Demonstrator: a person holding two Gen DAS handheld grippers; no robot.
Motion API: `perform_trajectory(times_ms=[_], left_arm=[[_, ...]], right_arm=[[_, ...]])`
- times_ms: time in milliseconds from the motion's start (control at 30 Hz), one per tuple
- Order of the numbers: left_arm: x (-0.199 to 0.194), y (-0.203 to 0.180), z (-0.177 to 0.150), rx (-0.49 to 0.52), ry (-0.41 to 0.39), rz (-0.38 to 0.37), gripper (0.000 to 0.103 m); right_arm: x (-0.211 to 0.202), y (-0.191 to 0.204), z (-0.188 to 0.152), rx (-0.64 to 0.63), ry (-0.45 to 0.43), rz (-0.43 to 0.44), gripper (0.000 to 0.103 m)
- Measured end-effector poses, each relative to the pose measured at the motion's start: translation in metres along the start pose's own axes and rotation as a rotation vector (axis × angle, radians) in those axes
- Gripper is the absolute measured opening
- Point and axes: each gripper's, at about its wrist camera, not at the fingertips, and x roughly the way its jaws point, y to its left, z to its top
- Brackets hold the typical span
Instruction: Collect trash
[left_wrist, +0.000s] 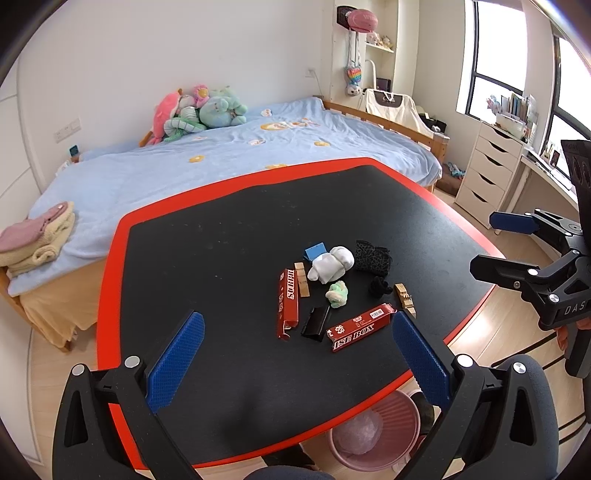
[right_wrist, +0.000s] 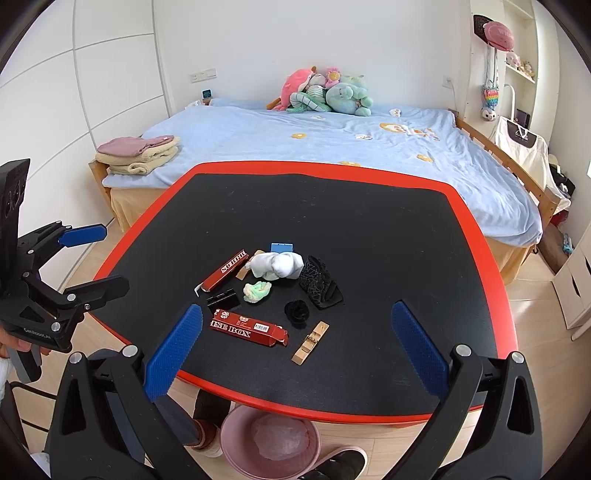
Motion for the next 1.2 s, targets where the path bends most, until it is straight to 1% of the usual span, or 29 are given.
perform_trajectory(times_ms=[600,800,1200], left_arm=[[-0.001,0.001,0.002,0.000,0.015,-0.010,0.098],[0.002,0.002,0.003,-0.007,0.030,-0.009,0.098],[0.004,0.004,0.004,-0.014,0.033,-0.016,0.098]], right_arm=[[0.002,0.003,-0.001,0.000,0.013,0.006,0.100],[0.005,-0.001,-0.003,0.009,0.021,0.007,0.100],[0.011,-0.005,-0.004,0.007,0.032,0.015,0.100]])
